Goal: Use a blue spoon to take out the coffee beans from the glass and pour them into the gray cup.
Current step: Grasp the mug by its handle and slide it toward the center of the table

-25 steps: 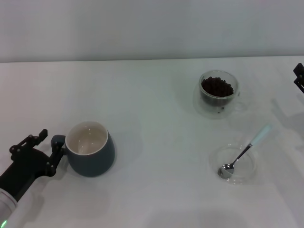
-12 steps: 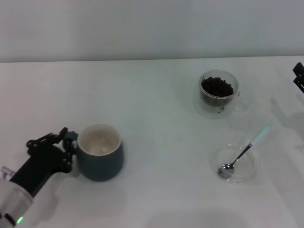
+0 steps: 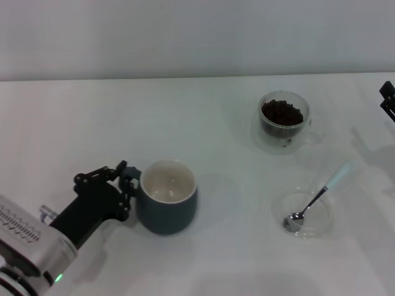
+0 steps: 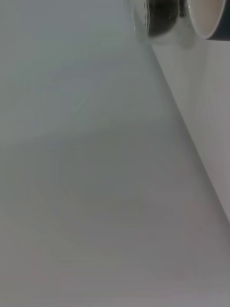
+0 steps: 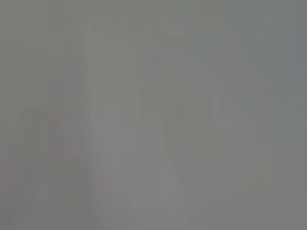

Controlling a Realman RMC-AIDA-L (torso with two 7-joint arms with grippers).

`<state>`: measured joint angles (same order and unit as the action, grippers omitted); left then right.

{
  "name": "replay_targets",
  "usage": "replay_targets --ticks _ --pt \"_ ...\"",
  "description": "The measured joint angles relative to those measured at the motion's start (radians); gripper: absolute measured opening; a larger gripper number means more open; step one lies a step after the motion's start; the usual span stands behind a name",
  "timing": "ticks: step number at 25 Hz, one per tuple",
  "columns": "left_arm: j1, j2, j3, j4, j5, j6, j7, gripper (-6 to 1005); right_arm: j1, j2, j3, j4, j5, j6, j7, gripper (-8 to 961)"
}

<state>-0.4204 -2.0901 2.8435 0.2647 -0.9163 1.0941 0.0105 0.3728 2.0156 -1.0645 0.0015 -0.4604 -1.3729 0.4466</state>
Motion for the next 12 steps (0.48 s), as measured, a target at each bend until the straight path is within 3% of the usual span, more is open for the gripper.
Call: replay_targets --ticks 12 --pt "-0.006 -0.002 0.001 0.014 0.052 -0.03 0.003 133 -0.007 0.0 -0.006 0.0 -0.003 -0.007 -0.003 871"
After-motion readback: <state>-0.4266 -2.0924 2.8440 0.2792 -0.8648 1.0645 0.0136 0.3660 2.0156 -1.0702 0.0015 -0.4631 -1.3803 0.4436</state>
